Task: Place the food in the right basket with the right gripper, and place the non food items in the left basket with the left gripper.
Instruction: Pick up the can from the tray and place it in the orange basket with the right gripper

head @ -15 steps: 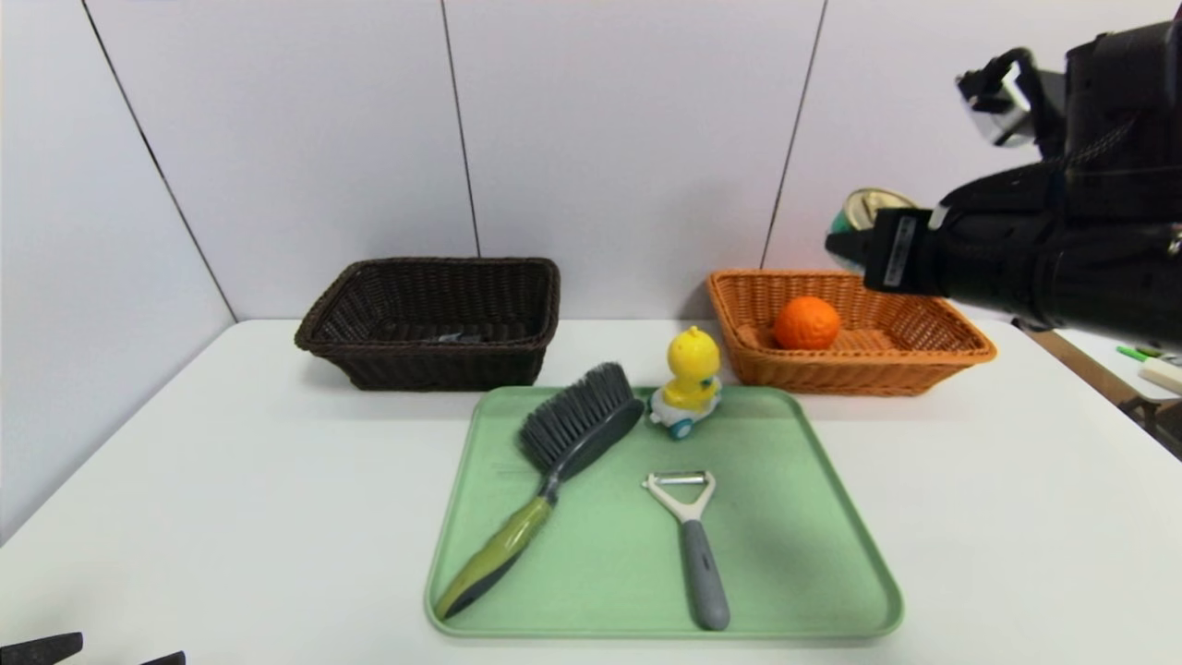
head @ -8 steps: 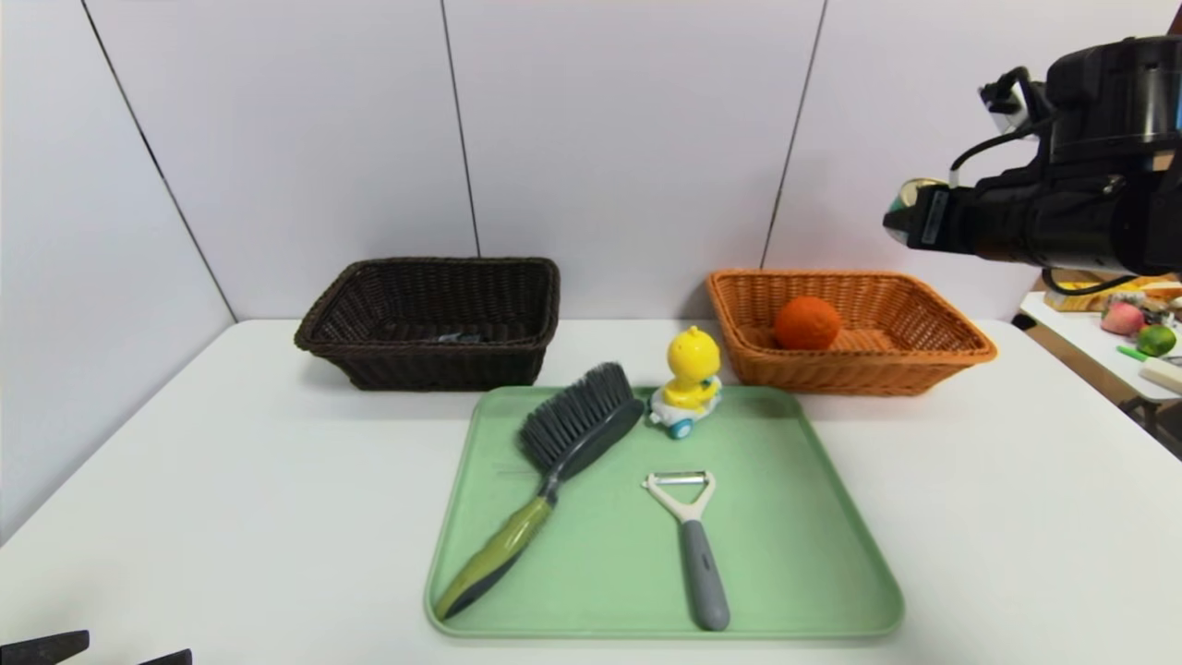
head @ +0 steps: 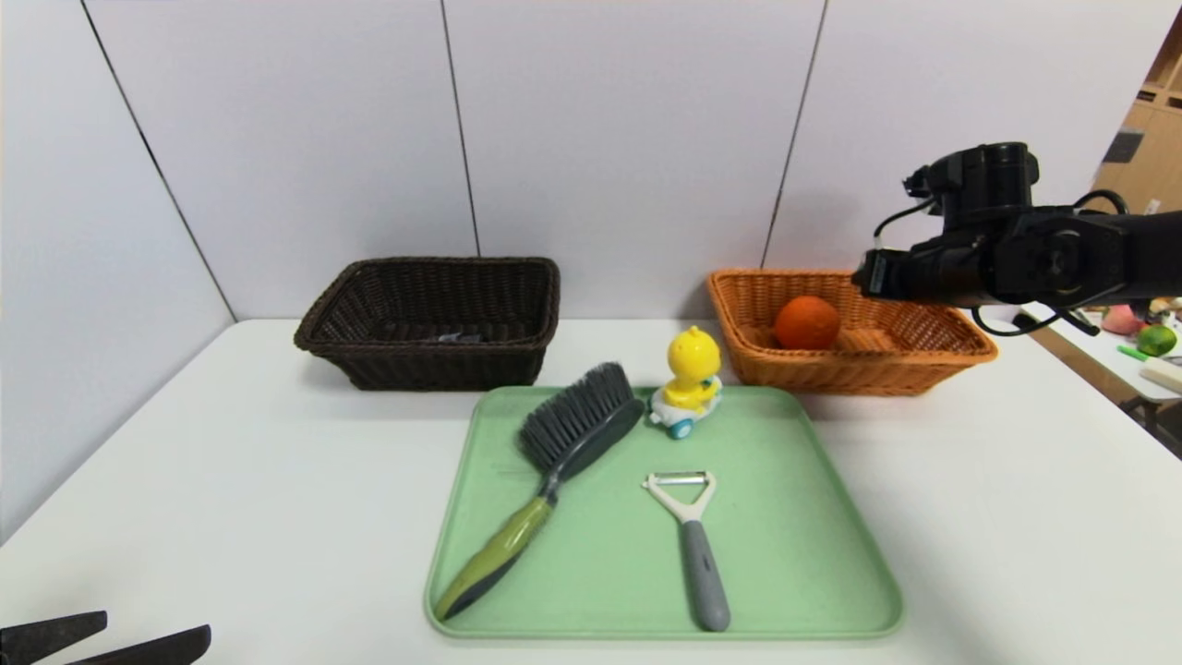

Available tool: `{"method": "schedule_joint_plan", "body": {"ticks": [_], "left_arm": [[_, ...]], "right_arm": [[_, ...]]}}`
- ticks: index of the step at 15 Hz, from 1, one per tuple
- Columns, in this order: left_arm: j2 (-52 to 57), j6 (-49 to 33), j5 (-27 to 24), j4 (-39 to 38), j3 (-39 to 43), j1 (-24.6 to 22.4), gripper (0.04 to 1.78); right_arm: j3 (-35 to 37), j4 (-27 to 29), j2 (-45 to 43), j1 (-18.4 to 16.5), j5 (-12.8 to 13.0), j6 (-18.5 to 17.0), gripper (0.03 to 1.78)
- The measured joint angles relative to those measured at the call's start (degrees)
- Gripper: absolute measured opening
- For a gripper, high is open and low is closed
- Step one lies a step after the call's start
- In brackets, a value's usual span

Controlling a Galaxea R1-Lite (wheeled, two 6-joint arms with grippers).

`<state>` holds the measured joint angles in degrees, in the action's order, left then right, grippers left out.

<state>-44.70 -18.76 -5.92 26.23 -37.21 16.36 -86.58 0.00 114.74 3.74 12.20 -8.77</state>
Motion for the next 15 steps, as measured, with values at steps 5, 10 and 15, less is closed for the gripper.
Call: {"method": "schedule_joint_plan", "body": {"ticks": [5,10,15], "left_arm": [[-0.80,-0.02,-0.02,-0.11,0.28,0.00,1.69],[-1.05,-0.04,-0.02,-0.09,0.28,0.00,1.69],[-1.05,0.00,0.00,-0.09,-0.02,0.00,1.69]], "right_arm": [[-1.93,0.35,4.41,-0.44,0.35,0.01,0.96],[-2.51,1.10,5.96,-0.46,0.74,-0.16,1.17],[-2.86,1.34,5.35,-0.46,0.77,0.09,1.42]]}}
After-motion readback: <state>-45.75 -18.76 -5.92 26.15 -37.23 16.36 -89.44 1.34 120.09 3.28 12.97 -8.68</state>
